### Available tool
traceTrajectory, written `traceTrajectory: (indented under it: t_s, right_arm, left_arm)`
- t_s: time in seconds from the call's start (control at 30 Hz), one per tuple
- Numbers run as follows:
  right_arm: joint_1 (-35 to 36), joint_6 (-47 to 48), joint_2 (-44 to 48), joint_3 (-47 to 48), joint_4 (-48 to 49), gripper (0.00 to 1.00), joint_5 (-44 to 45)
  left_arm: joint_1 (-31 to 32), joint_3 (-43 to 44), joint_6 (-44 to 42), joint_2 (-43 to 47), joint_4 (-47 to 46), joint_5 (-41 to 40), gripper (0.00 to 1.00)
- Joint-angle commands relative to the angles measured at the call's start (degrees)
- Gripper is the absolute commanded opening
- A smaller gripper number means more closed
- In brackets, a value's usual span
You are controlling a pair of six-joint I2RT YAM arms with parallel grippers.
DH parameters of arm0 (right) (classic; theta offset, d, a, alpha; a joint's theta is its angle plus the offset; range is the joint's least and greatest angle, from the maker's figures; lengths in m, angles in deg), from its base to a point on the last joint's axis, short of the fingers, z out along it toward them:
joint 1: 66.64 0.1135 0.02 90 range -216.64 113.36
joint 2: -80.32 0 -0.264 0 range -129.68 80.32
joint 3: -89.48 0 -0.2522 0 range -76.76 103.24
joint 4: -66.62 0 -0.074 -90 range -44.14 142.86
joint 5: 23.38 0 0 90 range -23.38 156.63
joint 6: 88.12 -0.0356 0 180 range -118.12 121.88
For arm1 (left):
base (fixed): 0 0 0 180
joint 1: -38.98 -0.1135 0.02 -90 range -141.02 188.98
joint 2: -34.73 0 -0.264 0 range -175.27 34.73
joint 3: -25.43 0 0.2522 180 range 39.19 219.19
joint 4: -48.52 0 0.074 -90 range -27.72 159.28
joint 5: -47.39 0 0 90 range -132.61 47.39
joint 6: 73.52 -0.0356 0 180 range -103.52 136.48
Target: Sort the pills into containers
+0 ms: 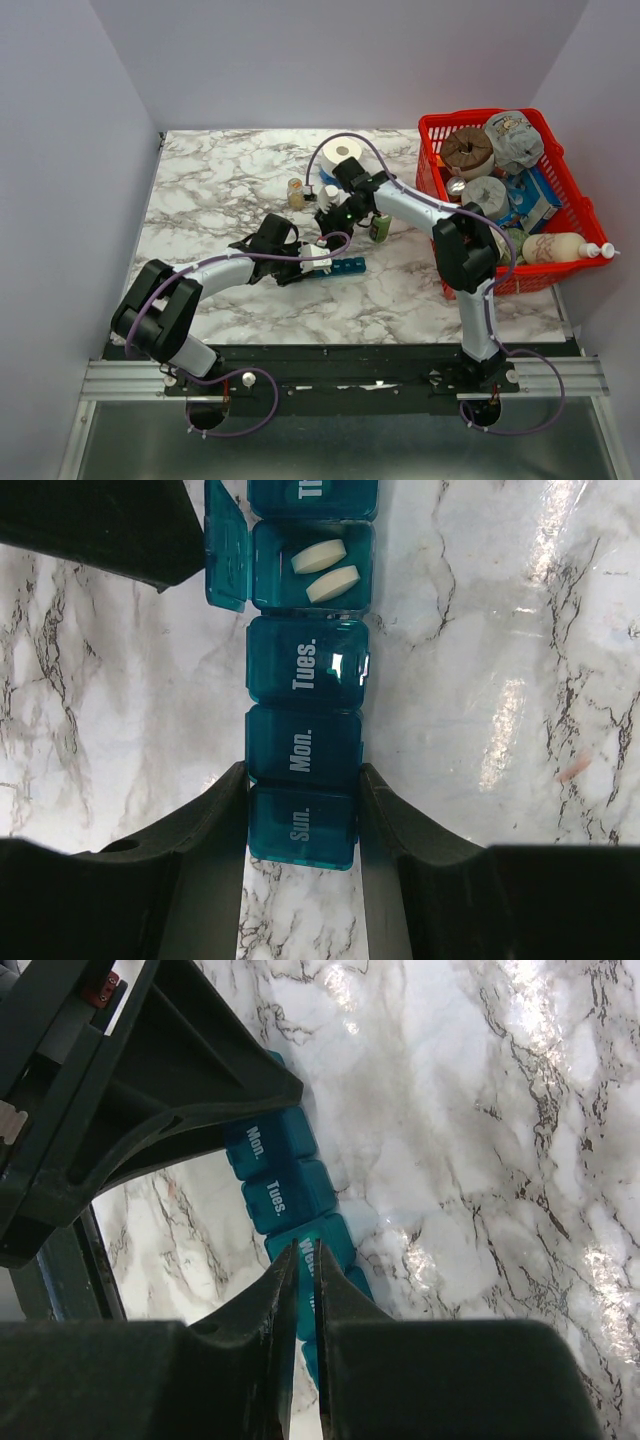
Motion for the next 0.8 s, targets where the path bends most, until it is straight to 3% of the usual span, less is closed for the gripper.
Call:
traceTrajectory:
  t_s: [0.0, 0.77]
  right_arm:
    - [0.04, 2.06, -2.24, 2.25, -3.73, 0.18, -0.17]
    - [2.42, 3.38, -2.06, 2.43, -5.75, 0.18, 4.76]
  left_arm:
    - [-0.02, -0.39, 0.28, -2.38, 3.55, -0.50, 0.03]
    - [-0.02, 1.11, 1.43, -4.40, 5.22, -2.00, 0.03]
